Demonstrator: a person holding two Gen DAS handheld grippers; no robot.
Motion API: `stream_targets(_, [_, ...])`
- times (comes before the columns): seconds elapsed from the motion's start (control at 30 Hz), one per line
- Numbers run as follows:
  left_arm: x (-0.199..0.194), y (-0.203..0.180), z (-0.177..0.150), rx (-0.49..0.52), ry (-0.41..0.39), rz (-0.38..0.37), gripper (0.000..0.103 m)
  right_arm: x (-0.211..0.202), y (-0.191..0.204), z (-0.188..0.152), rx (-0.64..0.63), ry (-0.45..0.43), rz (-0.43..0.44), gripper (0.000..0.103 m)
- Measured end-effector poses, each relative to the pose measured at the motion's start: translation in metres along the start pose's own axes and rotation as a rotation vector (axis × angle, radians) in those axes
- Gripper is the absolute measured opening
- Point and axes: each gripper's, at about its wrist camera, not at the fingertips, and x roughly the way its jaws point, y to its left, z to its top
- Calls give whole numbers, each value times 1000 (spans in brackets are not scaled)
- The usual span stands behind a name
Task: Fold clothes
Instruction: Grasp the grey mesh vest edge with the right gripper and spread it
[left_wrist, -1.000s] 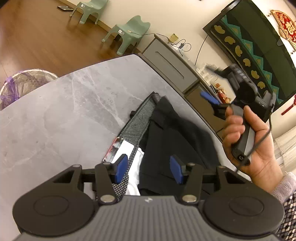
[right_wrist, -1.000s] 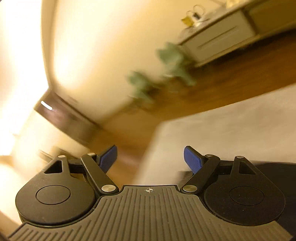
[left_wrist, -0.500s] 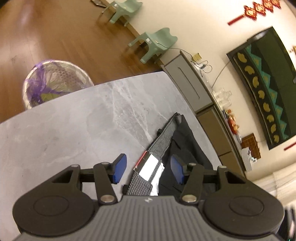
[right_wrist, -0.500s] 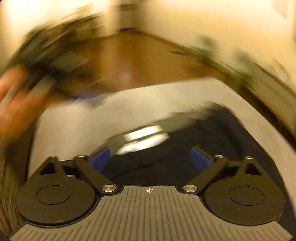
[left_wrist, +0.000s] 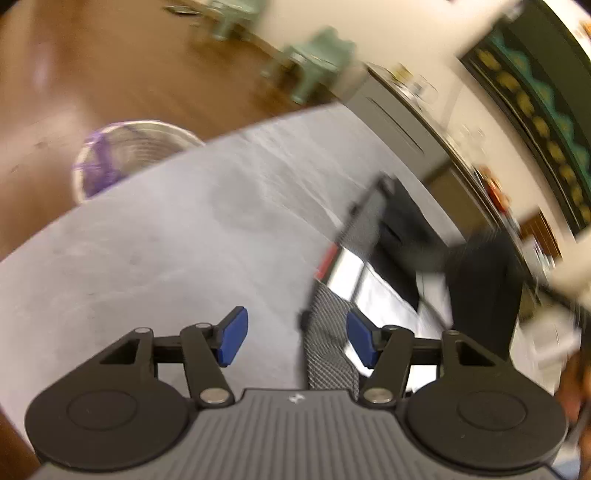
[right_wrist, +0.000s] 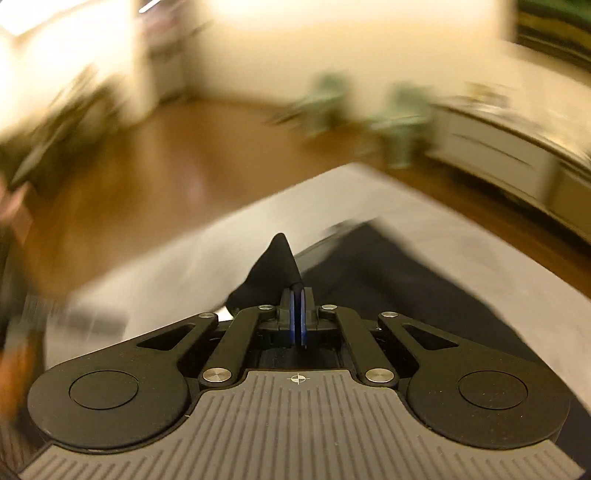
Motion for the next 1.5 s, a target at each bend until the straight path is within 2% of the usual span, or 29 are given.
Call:
stream_targets(0.07, [2, -17, -6, 105, 21, -27, 60, -2, -21, 4, 113, -43, -61, 1])
stream_targets(0.1, [1, -26, -10, 154, 17, -28, 60, -1, -28, 3, 151, -59, -65, 1])
stream_targets(0.17, [0, -40, -16, 233, 7, -16, 62, 5, -30, -2, 168, -33, 2, 1])
stream_targets(0.27, [4, -39, -14, 204, -8, 32, 63, 29, -1, -23, 6, 121, 66, 8])
stream_targets(0.3, [5, -36, -11, 175, -6, 44, 63, 35, 12, -33, -80, 163, 42, 13])
stream_targets(0.33, [6, -31, -8, 140, -6, 54, 63, 38, 24, -42, -181, 172, -32, 29])
stream_targets(0.37, [6, -26, -5, 104, -9, 63, 63, 34, 33, -49, -262, 151, -105, 39])
stream_targets(0.4, [4, -18, -2, 63, -14, 67, 63, 24, 42, -54, -323, 100, -152, 40])
stream_targets(0.43, [2, -11, 1, 23, -21, 66, 63, 9, 54, -62, -359, 43, -135, 42])
stream_targets(0.53, [-8, 11, 8, -97, -47, 32, 63, -39, 98, -90, -455, -78, 61, 61])
stream_targets(0.6, [-10, 21, 12, -154, -54, 2, 63, -48, 135, -120, -626, -24, 203, 75])
stream_targets(0.63, [-10, 22, 13, -165, -54, -7, 63, -45, 152, -137, -727, 14, 230, 83])
stream_targets(0.67, [-10, 22, 13, -168, -52, -11, 63, -40, 167, -153, -833, 48, 234, 84])
stream_targets(0.73, [-10, 20, 11, -151, -44, -8, 63, -24, 180, -176, -1000, 102, 172, 79])
stream_targets(0.8, [-10, 18, 8, -128, -36, -2, 63, -12, 180, -180, -1043, 144, 137, 76])
stream_targets(0.83, [-9, 17, 8, -122, -34, -1, 63, -11, 175, -172, -1011, 150, 145, 68])
stream_targets(0.93, [-7, 16, 10, -125, -35, -3, 63, -11, 154, -139, -884, 150, 148, 8])
stream_targets(0.97, [-6, 15, 11, -125, -37, -7, 63, -11, 147, -128, -842, 150, 149, 1])
stream_targets(1.1, [-5, 11, 12, -98, -53, -18, 66, -25, 102, -78, -488, 34, 149, 1])
stream_targets(1.17, [-1, 8, 12, -86, -45, -1, 66, -23, 86, -70, -437, 32, 91, 2])
stream_targets(1.2, [1, 9, 13, -86, -40, 8, 66, -22, 86, -74, -451, 53, 103, 7])
stream_targets(1.23, [3, 10, 13, -88, -35, 15, 66, -23, 93, -81, -499, 81, 138, 15])
stream_targets(1.27, [3, 11, 14, -94, -33, 18, 66, -25, 105, -94, -581, 111, 183, 40])
stream_targets(1.3, [3, 13, 14, -99, -35, 17, 66, -26, 118, -109, -694, 121, 204, 52])
stream_targets(1.33, [1, 15, 15, -103, -39, 16, 66, -28, 133, -129, -867, 107, 170, 68])
stream_targets(1.4, [-1, 17, 16, -104, -43, 12, 66, -34, 157, -174, -1245, 94, 30, 68])
stream_targets(1.43, [-2, 18, 16, -107, -44, 9, 66, -32, 161, -190, -1378, 107, -16, 68])
stream_targets(1.47, [-2, 19, 16, -110, -44, 8, 66, -33, 161, -199, -1429, 119, -14, 68])
stream_targets(1.5, [-1, 18, 17, -114, -44, 7, 66, -32, 161, -200, -1422, 122, 8, 68])
